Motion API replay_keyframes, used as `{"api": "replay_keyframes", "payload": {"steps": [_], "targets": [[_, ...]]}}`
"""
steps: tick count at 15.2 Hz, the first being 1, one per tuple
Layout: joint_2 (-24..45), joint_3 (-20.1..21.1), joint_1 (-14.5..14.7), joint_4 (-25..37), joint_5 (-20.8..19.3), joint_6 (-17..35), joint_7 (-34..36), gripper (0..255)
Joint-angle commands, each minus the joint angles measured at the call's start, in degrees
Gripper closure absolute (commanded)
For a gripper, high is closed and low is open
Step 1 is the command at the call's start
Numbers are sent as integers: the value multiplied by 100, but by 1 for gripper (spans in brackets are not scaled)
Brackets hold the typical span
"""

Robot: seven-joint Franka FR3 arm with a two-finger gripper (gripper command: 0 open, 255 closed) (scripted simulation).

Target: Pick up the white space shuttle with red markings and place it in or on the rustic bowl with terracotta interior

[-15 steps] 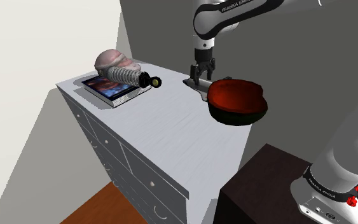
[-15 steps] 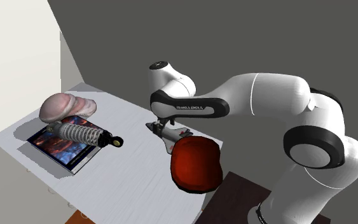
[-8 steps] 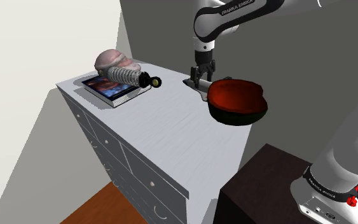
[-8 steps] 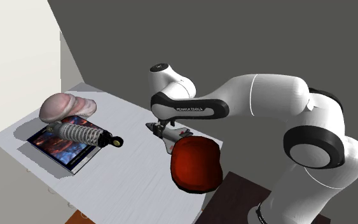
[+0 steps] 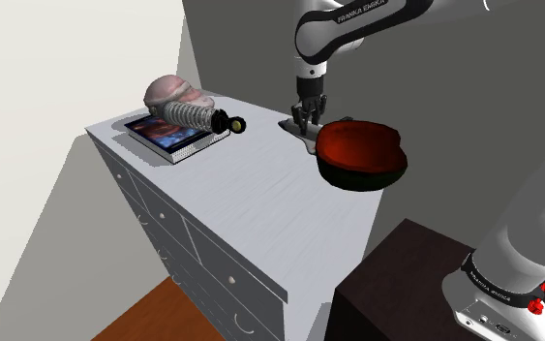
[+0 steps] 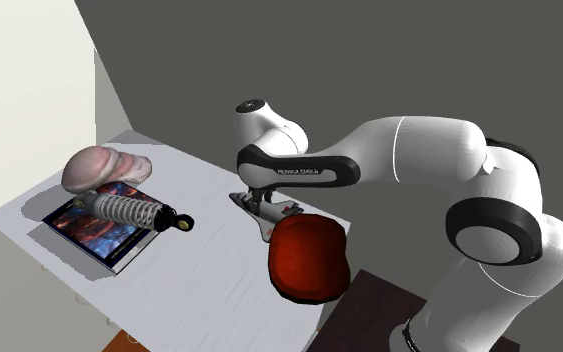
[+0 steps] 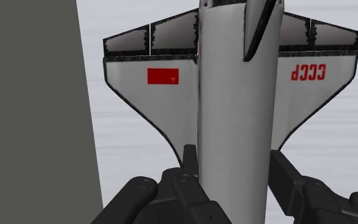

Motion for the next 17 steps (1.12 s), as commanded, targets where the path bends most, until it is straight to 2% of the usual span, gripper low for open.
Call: {"api": "replay_keyframes", "payload": {"steps": [1, 3, 17], "targets": [[2, -1, -1, -3, 0, 0, 1, 255], [3, -1, -1, -2, 0, 0, 1, 255], [-97, -3, -3, 958, 5, -1060, 7, 255]]}}
